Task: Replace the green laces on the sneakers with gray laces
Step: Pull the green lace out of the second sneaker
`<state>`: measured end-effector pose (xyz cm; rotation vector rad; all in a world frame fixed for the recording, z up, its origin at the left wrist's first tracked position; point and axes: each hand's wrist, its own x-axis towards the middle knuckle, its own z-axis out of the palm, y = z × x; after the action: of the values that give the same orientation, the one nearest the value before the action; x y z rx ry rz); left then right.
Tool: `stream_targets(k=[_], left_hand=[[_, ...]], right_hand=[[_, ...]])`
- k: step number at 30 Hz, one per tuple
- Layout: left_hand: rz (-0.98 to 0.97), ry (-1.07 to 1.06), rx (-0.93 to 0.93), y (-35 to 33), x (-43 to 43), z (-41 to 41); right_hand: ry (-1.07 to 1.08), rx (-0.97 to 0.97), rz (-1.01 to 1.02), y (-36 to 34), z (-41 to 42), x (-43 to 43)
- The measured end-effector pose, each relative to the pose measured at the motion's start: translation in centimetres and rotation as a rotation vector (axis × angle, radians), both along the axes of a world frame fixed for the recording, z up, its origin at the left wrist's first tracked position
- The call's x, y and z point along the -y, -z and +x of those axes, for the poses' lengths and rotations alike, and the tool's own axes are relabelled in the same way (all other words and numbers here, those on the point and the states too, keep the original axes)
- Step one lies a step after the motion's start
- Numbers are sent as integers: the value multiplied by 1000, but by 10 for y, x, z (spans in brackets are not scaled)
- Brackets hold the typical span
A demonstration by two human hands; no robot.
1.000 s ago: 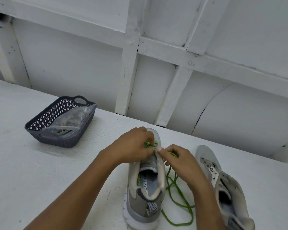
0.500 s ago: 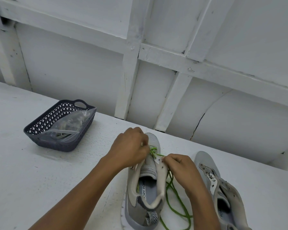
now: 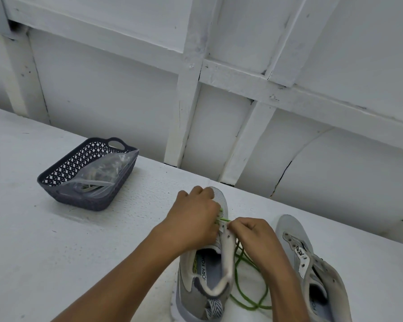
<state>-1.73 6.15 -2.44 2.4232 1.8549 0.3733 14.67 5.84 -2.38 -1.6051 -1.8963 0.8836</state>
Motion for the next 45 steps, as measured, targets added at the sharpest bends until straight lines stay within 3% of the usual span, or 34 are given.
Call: stream_targets(k=[2,7,9,13,16,19,24,27,31,33,38,40,43,45], left_hand=[[8,-1,-6,2,1,3],[-1,50,256,3,-5,-1],[-72,5,523,-1,-8,-6],[-293,-33,1243,-19,-7,-20],[-378,39,1565,-27,-5,-31],[-371,11,1442,-25,-7,-31],[-219,0,619,-12,-6,-15],[-207,16,374,-3,-4,-8],[-159,15,431,-4,-5,-8],[-152,-17,561,-7,-8,-12],[-200,-43,1357,-19,-8,-22],[-150,-44,1576,-26,-6,-22],[-49,-97,1575,-23,-8,-25],[-37,-135,1398,-19,-11,-27]], right_hand=[[-6,-7,6,0,0,0],[8,-39,-6,1,1,2],[17,-55,-17,1,2,3],[25,-66,-30,2,5,3],[33,-55,-29,3,4,2],[35,-44,-24,3,3,3],[18,4,-9,2,2,3],[8,41,12,1,1,3],[4,13,17,1,2,4],[17,-22,0,3,4,5],[32,-61,-25,10,6,3],[37,-66,-28,11,6,2],[36,-54,-19,12,7,2],[34,-58,-20,13,8,1]])
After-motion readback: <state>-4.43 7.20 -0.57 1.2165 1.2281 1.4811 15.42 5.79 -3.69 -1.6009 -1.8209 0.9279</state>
